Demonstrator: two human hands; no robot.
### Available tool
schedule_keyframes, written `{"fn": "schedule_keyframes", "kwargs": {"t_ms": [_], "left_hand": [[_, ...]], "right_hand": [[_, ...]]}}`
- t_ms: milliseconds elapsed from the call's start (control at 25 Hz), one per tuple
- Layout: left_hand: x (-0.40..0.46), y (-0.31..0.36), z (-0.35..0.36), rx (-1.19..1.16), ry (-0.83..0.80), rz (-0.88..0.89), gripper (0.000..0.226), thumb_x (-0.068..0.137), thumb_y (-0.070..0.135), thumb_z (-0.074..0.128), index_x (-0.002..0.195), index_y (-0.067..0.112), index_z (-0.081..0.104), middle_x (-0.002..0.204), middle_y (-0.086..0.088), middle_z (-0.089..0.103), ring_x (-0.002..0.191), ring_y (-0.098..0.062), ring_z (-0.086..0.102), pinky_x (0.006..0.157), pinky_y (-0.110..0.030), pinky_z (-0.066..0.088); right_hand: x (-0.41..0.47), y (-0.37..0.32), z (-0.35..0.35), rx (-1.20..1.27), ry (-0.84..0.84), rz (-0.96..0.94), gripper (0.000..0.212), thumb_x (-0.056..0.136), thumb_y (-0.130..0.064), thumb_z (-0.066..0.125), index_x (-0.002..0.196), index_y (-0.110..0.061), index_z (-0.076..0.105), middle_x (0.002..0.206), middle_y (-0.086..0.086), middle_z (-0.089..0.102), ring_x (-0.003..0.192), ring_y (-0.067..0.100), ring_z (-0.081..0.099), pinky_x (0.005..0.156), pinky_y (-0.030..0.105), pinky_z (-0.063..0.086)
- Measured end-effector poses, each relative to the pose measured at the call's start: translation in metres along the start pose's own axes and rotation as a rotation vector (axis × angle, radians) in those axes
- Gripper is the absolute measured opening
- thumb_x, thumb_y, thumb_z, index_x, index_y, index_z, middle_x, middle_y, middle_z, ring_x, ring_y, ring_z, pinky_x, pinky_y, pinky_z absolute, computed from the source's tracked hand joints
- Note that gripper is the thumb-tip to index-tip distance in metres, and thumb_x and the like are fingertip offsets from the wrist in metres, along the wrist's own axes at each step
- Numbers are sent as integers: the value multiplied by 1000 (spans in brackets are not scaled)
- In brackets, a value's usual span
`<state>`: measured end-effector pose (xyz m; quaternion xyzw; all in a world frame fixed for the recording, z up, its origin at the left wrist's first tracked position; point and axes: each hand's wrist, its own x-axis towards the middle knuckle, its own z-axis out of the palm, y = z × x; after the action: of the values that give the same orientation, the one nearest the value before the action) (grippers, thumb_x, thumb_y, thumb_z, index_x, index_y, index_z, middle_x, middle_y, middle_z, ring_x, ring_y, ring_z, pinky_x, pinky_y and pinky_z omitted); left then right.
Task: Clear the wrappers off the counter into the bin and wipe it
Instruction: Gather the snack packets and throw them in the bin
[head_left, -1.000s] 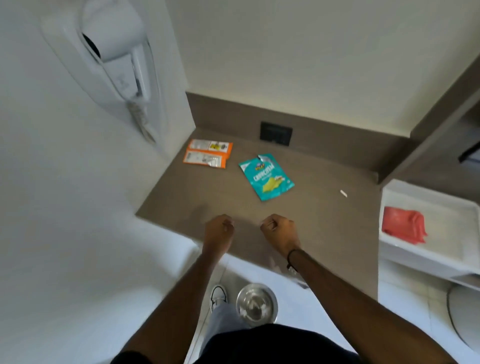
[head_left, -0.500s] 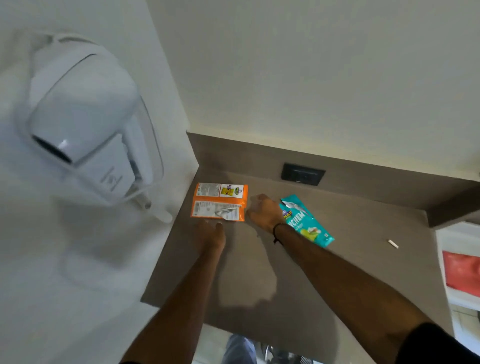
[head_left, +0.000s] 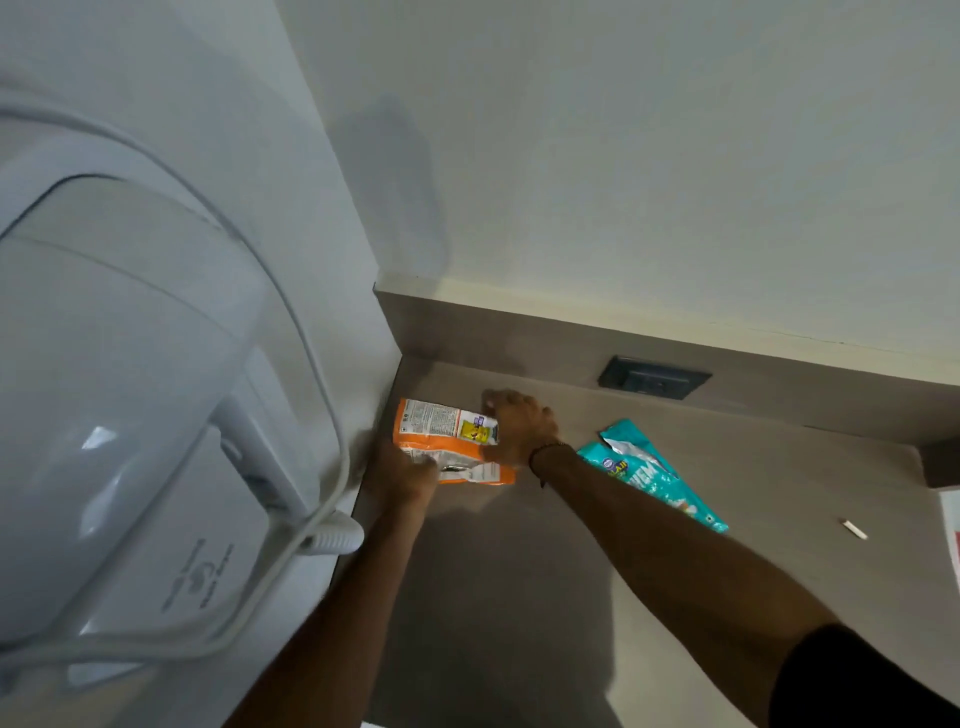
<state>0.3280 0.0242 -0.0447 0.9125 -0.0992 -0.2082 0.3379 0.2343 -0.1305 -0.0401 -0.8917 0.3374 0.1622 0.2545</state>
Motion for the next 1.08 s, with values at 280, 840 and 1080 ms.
{"fn": "schedule_keyframes", "kwargs": {"t_ms": [280,840,1080], "left_hand": [[-16,21,8,-474,-97,36,15,82,-6,73,85,8,70,79,-6,71,72,-18,66,56,-14,54],[-125,59,119,192,-122,115,56,77,35,85,117,6,58,123,-16,62,113,-33,63,91,-47,60],[-168,60,138,-178,-220,-67,38,84,11,79,115,-4,62,120,-22,73,106,-36,74,88,-48,63]], "right_hand": [[-41,65,-50,449,-306,92,44,80,-39,79,119,-20,69,113,3,74,91,14,71,69,24,58],[-156,207,-23,124,31,442,64,73,-61,75,119,-19,60,114,0,68,96,18,64,84,31,54],[-170,196,-7,321,65,433,44,95,-33,56,136,-18,54,131,7,63,112,24,62,95,36,52]]}}
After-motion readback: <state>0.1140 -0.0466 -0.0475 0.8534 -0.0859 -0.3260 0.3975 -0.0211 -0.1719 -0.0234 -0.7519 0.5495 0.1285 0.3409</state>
